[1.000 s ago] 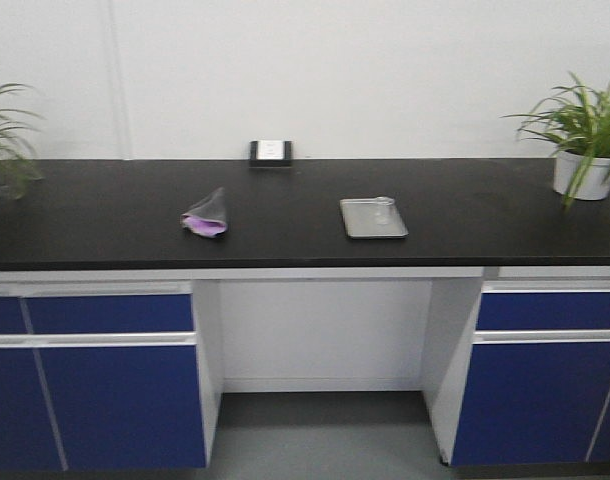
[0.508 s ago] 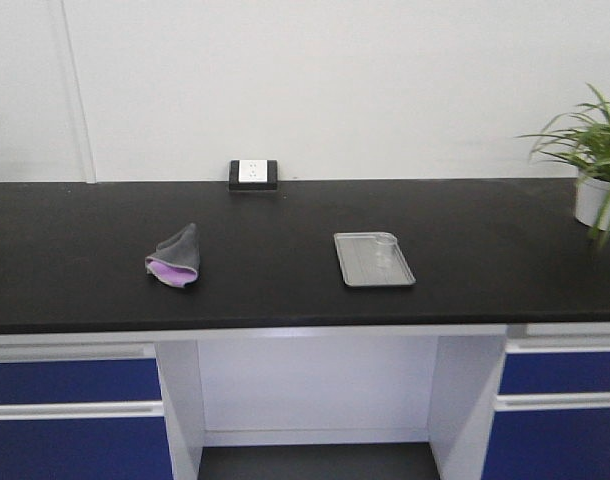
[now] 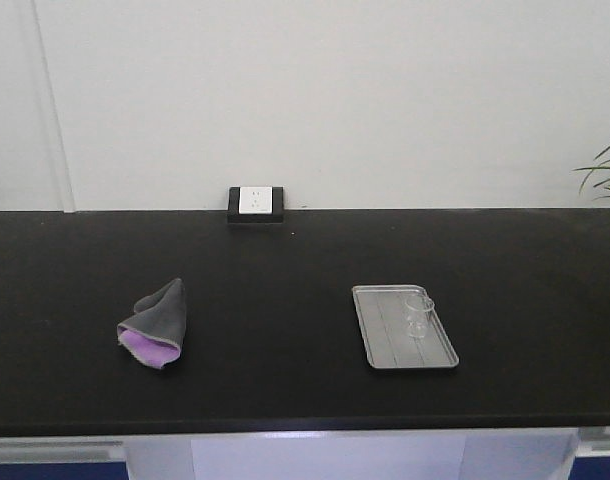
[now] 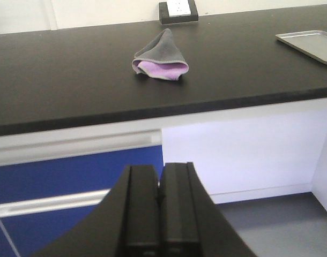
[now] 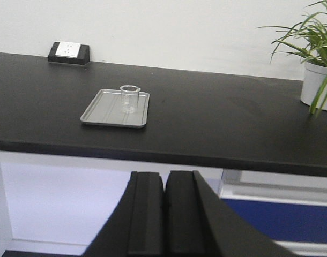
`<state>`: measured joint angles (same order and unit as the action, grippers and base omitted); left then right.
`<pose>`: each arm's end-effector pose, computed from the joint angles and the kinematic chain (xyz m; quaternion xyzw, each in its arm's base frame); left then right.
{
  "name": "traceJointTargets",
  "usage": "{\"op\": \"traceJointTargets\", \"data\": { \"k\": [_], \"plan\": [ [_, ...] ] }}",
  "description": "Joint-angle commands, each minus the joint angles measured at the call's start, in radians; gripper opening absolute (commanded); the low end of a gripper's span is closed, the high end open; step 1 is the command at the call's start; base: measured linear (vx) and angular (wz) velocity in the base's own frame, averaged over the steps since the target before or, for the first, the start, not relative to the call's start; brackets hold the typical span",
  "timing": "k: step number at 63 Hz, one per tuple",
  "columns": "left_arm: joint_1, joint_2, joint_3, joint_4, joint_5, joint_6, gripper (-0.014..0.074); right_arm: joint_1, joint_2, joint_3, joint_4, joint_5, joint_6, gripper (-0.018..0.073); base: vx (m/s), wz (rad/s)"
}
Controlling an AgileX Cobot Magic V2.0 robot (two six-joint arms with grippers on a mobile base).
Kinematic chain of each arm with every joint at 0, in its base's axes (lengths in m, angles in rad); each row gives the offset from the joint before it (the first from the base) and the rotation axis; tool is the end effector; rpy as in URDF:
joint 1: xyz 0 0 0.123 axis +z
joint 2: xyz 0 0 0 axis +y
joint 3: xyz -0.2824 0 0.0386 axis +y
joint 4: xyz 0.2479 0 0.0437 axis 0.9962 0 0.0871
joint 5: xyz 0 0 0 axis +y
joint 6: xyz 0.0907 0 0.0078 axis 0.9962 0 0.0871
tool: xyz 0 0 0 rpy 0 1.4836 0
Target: Wipe beaker with gray cloth and return to tray
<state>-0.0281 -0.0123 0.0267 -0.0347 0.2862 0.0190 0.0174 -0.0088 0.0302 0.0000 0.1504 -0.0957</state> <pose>0.0545 -0.0024 0.1789 0.0084 0.7783 -0.0171 0.6276 0.0567 0.0010 0.1897 -0.0416 0.7352 -0.0265 0.6761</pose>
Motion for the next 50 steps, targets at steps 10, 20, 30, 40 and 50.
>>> {"op": "traceJointTargets", "data": {
  "k": [10,20,30,40,50],
  "plan": [
    [0.001,-0.025,0.030,-0.002,-0.086,-0.001,-0.0006,0.001,-0.009,0.005,-0.006,-0.085,-0.010,-0.0011,0.43,-0.02],
    [0.001,-0.025,0.030,-0.002,-0.086,-0.001,-0.0006,0.001,-0.009,0.005,-0.006,-0.085,-0.010,-0.0011,0.41,-0.01],
    [0.001,-0.025,0.030,-0.002,-0.086,-0.001,-0.0006,0.001,-0.009,0.005,-0.006,-0.085,-0.010,-0.0011,0.38,0.03],
    [0.001,-0.025,0.030,-0.002,-0.086,-0.001,-0.0006,0.001,-0.009,0.005,-0.006,-0.085,-0.010,-0.0011,0.35,0.06],
    [0.001,-0.025,0.030,-0.002,-0.086,-0.001,-0.0006,0.001,-0.009,0.005,-0.006,-0.085,-0.010,-0.0011,0.31,0.05]
  ]
}}
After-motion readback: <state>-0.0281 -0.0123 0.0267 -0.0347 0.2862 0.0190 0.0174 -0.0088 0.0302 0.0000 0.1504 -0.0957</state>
